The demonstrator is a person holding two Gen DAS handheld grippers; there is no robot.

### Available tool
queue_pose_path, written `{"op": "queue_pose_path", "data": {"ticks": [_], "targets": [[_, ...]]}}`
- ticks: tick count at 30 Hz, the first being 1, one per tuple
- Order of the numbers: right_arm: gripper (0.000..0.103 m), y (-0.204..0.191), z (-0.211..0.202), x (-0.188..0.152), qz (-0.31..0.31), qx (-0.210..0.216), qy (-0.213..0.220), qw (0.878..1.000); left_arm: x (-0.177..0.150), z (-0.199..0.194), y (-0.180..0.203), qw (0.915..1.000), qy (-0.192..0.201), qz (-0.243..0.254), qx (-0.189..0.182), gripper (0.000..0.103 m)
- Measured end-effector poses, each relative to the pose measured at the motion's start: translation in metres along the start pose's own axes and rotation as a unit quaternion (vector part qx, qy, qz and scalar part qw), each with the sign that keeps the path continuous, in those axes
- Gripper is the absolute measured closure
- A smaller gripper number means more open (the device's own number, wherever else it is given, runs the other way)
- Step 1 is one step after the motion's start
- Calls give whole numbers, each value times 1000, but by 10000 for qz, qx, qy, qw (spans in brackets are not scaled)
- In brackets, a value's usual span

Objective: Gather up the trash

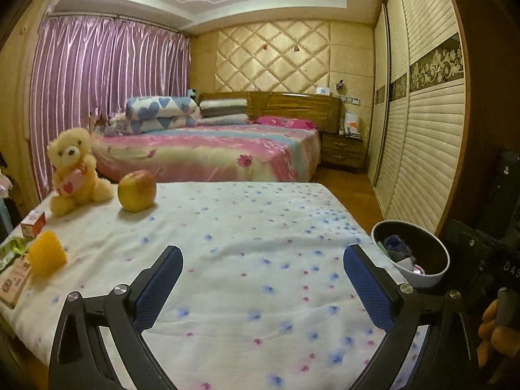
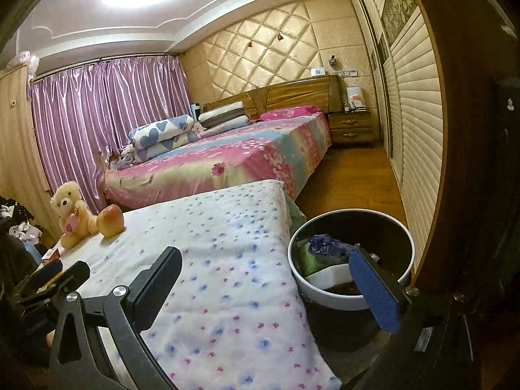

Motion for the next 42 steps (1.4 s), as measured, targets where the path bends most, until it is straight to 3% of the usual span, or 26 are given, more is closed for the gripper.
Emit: {"op": "queue_pose_path", "data": {"ticks": [10,42], "targets": [[0,-3,0,-8,-141,-60,-42,9999,0,9,1,9997,-19,224,103,3],[0,-10,5,-22,-245,-52,-149,9996,-3,12,-10,9998,-1,173,111,3]]}}
Point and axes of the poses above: each gripper's, at about its wrist camera, not at the fingertips, and z roughly the way its jaws point, y to its right, x to its top, the point moved 8 cm from there along z, roughly the way its jaws point, and after that the axes turned 10 degrees about z, right-handed, at the moved point
